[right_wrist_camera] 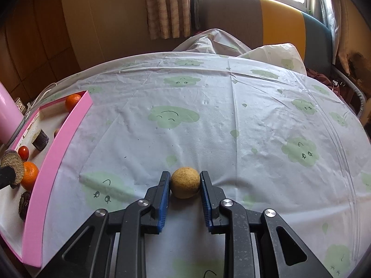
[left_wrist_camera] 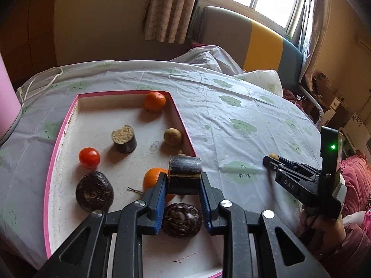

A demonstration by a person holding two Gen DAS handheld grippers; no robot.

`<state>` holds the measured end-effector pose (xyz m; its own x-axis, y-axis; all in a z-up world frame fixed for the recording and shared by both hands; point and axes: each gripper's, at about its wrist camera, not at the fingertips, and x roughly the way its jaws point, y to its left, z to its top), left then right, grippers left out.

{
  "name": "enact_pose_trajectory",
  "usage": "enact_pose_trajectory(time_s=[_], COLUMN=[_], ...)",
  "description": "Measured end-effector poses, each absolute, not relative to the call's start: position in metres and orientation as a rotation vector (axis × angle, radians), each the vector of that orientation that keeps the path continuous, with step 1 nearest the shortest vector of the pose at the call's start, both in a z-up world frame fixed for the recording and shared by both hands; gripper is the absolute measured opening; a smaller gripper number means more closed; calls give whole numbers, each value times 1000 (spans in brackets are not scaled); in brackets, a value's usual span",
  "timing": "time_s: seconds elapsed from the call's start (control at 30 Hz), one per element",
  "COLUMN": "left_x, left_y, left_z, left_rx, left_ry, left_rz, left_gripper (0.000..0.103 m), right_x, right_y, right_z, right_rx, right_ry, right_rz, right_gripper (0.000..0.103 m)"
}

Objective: Organize fruits
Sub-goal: 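Place the dark cylinder slice in the tray with the left gripper while the right gripper holds the yellow ball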

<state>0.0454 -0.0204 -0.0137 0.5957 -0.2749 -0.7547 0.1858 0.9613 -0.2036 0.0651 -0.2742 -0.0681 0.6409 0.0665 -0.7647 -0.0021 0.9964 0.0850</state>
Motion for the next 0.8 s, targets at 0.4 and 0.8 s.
enact_pose_trajectory(time_s=[0.4,0.8], left_x=[59,45], left_y=[24,39], left_z=[-17,-12], left_rx=[-184,-138], left_ry=[877,862], left_rz=[-160,-66], left_gripper=[31,38], right_x=[65,65], right_y=[-275,-273], right_z=[-68,-67], right_rx=[75,65], right_ry=[873,877], right_rz=[40,36], right_gripper=[26,26])
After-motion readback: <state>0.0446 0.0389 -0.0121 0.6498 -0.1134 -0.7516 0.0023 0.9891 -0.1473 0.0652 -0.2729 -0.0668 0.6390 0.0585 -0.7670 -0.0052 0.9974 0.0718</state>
